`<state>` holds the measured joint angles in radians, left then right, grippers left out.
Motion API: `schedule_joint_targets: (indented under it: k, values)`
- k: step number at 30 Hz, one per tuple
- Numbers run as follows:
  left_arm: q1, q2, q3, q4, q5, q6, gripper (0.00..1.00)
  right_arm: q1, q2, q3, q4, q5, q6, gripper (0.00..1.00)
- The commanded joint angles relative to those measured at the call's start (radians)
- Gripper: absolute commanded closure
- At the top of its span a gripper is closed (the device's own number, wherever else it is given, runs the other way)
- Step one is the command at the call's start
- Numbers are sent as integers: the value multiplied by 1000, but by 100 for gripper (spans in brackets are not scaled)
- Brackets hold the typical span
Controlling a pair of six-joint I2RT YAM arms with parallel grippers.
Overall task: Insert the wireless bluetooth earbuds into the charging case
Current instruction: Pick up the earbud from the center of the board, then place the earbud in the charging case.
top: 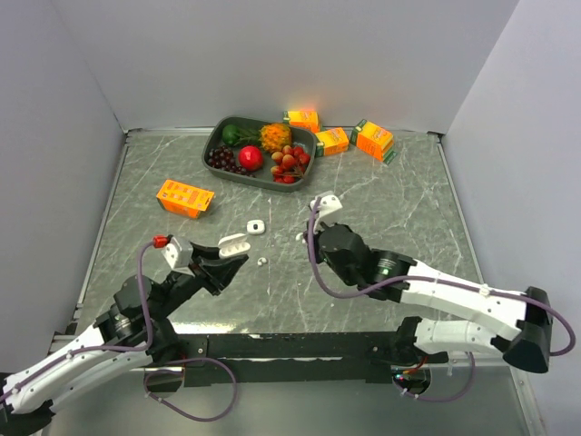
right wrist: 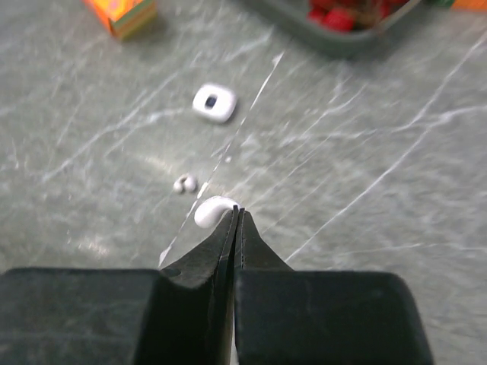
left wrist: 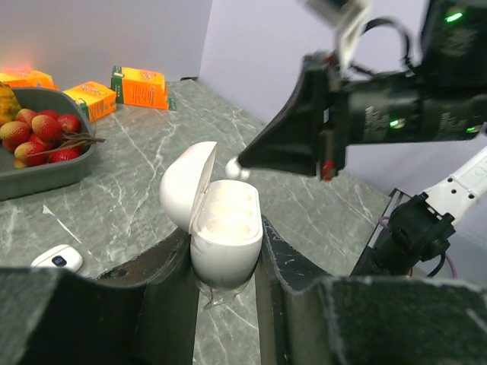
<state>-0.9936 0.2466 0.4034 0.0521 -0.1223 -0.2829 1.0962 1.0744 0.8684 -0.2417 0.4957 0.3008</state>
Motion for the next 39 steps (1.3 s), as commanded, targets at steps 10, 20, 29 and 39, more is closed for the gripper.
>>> schedule_joint_targets:
  k: [10,20,29,39]
  values:
    - [3,243,9,357,36,48,99,195,-186,44,177,398,-509,100]
    - [3,417,17,550,95,68,99,398,-252,1,487,377,-756,100]
    - [3,543,63,653,141,62,99,441,-200,-31,576,368,-839,100]
    - [4,586,72,713,177,47,99,467,-149,-115,812,400,-936,100]
